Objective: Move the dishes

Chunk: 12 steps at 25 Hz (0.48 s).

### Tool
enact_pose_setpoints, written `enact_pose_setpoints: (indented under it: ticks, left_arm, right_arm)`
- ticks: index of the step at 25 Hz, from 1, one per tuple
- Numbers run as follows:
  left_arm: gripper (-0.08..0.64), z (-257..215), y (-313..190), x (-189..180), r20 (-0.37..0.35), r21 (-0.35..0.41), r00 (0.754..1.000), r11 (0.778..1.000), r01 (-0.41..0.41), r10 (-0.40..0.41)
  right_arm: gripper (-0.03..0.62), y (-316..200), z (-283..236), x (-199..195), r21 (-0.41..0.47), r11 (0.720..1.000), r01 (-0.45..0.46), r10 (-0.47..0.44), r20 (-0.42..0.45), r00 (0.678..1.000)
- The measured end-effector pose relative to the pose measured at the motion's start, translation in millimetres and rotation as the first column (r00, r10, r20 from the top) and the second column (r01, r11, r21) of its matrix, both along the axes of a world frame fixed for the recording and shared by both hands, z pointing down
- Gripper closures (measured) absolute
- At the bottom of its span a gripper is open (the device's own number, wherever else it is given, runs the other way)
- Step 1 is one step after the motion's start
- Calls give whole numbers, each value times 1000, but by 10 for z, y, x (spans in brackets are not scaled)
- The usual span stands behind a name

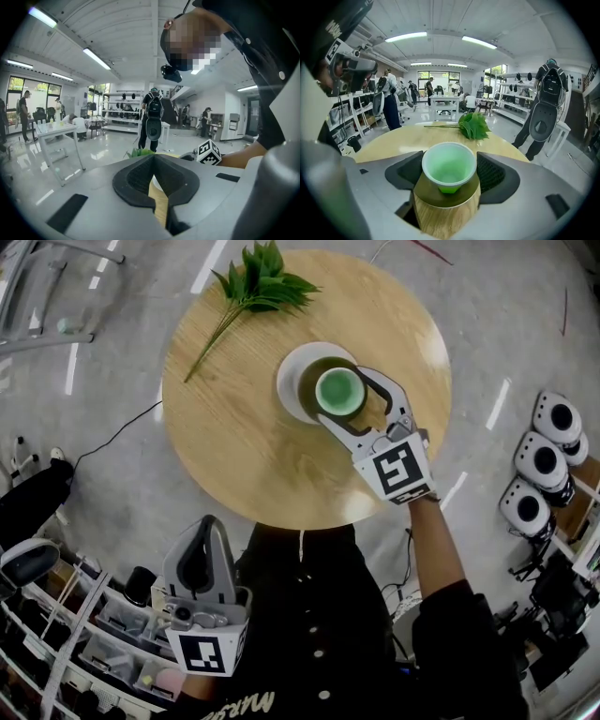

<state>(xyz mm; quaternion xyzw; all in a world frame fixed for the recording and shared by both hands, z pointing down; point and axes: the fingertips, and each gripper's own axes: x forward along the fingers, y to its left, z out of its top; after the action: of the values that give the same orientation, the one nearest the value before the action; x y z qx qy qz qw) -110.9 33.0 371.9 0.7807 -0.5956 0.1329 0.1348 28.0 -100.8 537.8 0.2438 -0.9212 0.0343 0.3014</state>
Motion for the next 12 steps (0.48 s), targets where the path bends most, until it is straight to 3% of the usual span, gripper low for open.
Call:
enact_pose_setpoints:
  ticks: [9,10,12]
  left_arm:
    - [549,-108,-61,143,0,21,1000,1000,-20,20]
    - [549,-133,-75,176,-4,27,1000,999,-27,27]
    - [549,-186,-104,240,-8,41,999,998,-43,43]
  right_arm:
    - [242,98,-608,134,120,991,54,-58,28,998]
    - [243,128,-724,206,124,992,27,-33,53,998]
    - [244,150,-1001,355,112,986,-123,98,201,975]
